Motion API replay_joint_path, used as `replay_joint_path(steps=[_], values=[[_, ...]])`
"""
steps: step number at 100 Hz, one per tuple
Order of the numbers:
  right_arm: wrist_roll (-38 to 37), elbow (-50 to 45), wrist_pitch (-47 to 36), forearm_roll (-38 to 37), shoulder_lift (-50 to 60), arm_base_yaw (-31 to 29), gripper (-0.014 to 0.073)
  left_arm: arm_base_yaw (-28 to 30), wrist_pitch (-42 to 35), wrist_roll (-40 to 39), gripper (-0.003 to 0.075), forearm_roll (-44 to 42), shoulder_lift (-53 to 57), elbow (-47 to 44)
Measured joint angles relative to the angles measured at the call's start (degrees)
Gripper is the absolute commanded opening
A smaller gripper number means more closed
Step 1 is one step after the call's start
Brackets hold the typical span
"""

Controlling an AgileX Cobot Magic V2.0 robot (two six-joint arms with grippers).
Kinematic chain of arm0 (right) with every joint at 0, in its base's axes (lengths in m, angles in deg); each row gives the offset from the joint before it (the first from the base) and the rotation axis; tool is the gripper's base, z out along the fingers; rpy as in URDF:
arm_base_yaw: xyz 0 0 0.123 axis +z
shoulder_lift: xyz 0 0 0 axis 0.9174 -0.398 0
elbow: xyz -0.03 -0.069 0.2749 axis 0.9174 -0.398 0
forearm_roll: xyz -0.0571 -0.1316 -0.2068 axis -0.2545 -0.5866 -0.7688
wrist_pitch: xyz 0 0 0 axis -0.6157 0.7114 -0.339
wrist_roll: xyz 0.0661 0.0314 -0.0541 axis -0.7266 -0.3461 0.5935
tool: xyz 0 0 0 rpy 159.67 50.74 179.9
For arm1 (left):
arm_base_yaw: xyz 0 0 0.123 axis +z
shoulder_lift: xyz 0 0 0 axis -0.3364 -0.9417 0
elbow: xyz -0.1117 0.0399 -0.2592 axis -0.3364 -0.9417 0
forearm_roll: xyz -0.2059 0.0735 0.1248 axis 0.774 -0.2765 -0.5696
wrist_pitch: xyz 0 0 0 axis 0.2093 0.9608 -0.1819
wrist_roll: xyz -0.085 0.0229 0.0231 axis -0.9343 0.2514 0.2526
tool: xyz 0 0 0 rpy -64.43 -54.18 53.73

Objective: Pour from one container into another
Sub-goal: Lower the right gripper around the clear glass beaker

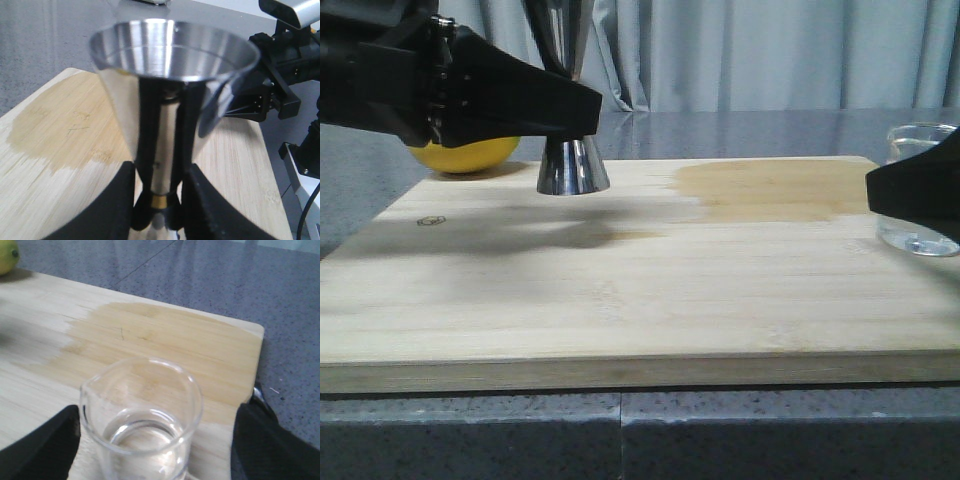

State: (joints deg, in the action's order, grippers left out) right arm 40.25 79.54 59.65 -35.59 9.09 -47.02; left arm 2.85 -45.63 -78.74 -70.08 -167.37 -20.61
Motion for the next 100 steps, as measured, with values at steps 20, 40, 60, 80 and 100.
replay_joint_path(steps=[20, 40, 60, 80, 100], values=[[0.0, -4.1, -7.1, 0.0, -0.1, 0.0, 0.0487, 0.0, 0.0, 0.0, 0.0102, 0.0, 0.0, 0.0], [0.0, -5.3, -9.3, 0.0, -0.7, 0.0, 0.0487, 0.0, 0.0, 0.0, 0.0102, 0.0, 0.0, 0.0], [0.0, -5.3, -13.2, 0.0, -4.9, 0.0, 0.0487, 0.0, 0.0, 0.0, 0.0102, 0.0, 0.0, 0.0], [0.0, -5.3, -21.0, 0.0, -10.9, 0.0, 0.0487, 0.0, 0.0, 0.0, 0.0102, 0.0, 0.0, 0.0], [0.0, -5.3, -25.8, 0.0, -14.5, 0.0, 0.0487, 0.0, 0.0, 0.0, 0.0102, 0.0, 0.0, 0.0]])
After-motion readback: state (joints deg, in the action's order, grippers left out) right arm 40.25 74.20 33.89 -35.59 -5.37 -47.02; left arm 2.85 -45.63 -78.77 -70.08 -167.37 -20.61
